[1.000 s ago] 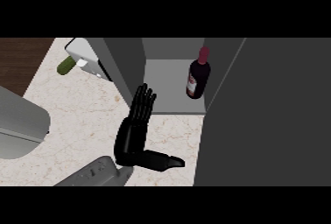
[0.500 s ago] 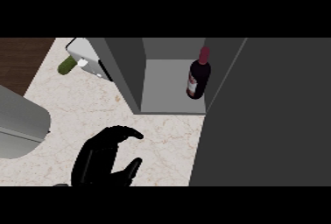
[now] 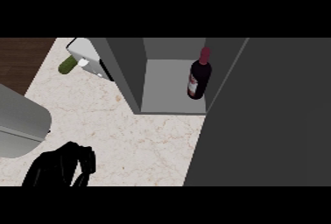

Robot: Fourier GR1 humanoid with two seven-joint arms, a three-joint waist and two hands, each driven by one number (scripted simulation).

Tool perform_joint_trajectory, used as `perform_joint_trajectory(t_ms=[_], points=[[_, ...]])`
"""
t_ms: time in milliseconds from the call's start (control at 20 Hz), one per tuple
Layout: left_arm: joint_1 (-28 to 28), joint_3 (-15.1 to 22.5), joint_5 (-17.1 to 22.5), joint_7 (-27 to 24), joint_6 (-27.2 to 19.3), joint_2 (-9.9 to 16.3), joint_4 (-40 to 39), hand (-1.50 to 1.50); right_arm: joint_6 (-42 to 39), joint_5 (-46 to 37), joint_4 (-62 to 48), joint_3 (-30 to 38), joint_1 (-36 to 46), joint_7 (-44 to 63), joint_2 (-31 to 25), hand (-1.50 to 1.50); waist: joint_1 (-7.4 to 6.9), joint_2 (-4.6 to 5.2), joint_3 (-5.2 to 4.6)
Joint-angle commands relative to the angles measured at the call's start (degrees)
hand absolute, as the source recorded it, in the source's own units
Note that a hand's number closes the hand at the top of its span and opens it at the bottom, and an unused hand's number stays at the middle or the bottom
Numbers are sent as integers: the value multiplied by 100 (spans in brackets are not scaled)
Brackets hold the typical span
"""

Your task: Pick up the wine, place it into the cabinet and close the cabinet

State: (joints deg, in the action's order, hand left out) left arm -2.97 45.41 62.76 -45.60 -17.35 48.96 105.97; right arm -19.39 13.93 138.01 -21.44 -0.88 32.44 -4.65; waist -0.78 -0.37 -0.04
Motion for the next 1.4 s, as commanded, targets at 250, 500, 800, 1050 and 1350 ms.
perform_joint_trajectory(t_ms=[250, 500, 800, 1050, 1350], points=[[1199, -1091, 616, -466, 1004, 955, 245, -150, 1104, -714, 466, -2127, 756, 997, 458, 150, -21, -17, -13], [1597, -1597, 970, -617, 1436, 1269, -142, -150, 1881, -1268, -29, -3193, 1271, 1151, 459, 150, -57, -44, -25], [2155, -1775, 864, -920, 1920, 1513, -275, -150, 3107, -1780, -991, -3804, 2070, 531, 448, 150, -123, -36, -22], [2553, -2132, 961, -1069, 2517, 1893, -516, -150, 4001, -1888, -938, -3314, 2668, 489, 430, 150, -222, -46, -28], [2731, -2414, 1125, -1019, 3096, 2078, -683, -150, 4433, -1614, -1487, -2700, 3676, 467, 417, 150, -323, 13, -30]])
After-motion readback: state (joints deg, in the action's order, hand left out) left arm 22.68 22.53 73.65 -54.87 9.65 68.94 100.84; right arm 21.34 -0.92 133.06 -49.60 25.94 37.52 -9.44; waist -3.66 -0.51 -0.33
